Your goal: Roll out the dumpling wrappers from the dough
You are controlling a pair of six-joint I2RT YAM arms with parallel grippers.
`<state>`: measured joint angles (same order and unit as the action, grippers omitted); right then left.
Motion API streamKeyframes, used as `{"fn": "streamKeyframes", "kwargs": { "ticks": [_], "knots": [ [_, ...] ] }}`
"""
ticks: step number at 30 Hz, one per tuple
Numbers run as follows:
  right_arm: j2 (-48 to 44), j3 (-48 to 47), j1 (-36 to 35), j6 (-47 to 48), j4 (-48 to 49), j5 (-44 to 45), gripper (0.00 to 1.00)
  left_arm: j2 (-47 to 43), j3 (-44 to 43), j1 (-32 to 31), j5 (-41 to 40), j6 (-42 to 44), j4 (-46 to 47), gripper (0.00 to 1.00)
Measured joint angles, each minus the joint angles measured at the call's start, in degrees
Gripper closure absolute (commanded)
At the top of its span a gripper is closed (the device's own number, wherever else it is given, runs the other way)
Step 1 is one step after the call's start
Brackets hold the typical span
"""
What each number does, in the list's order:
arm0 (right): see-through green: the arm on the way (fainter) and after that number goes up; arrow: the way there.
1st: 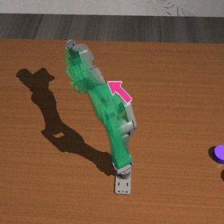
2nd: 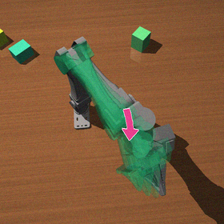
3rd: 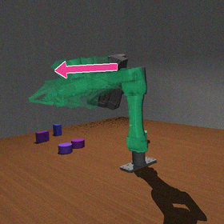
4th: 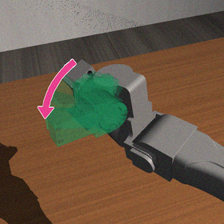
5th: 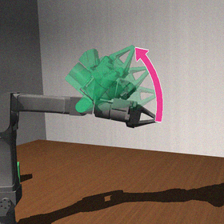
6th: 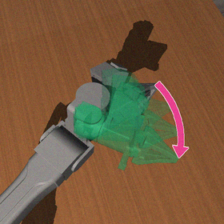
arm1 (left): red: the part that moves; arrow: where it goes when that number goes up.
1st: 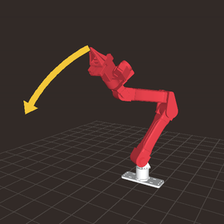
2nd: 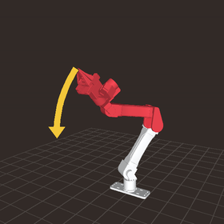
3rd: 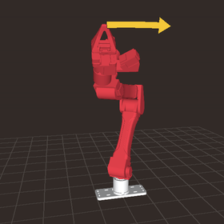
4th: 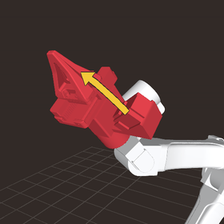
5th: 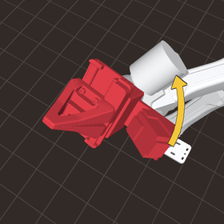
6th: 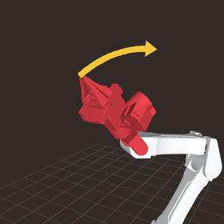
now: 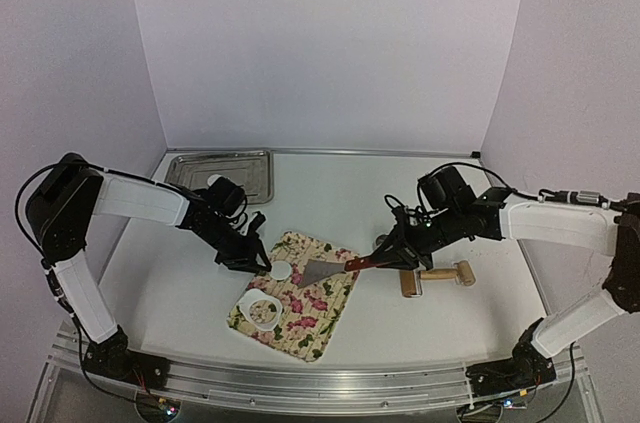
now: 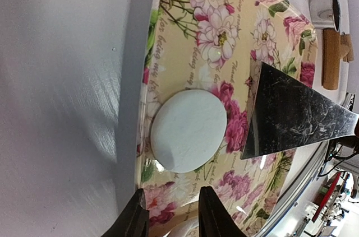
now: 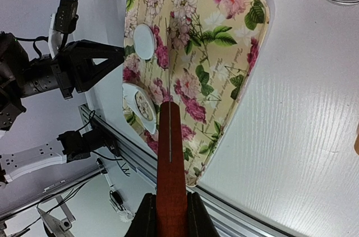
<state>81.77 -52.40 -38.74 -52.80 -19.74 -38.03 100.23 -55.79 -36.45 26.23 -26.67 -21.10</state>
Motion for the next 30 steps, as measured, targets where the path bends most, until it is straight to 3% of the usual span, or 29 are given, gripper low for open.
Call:
{"fn": "streamKeyframes", "kwargs": {
  "ticks": [18,30],
  "knots": [
    [2.93,1.42,0.09,-1.67,6.23,-2.01,1.00,-1.38,-1.24,-0.03,-5.33,2.83,-3.40,0.56],
    [2.96,2.50,0.11,-3.26,7.54,-2.07,1.00,0.47,-1.20,0.02,-4.80,3.36,-3.42,0.71]
  ]
}}
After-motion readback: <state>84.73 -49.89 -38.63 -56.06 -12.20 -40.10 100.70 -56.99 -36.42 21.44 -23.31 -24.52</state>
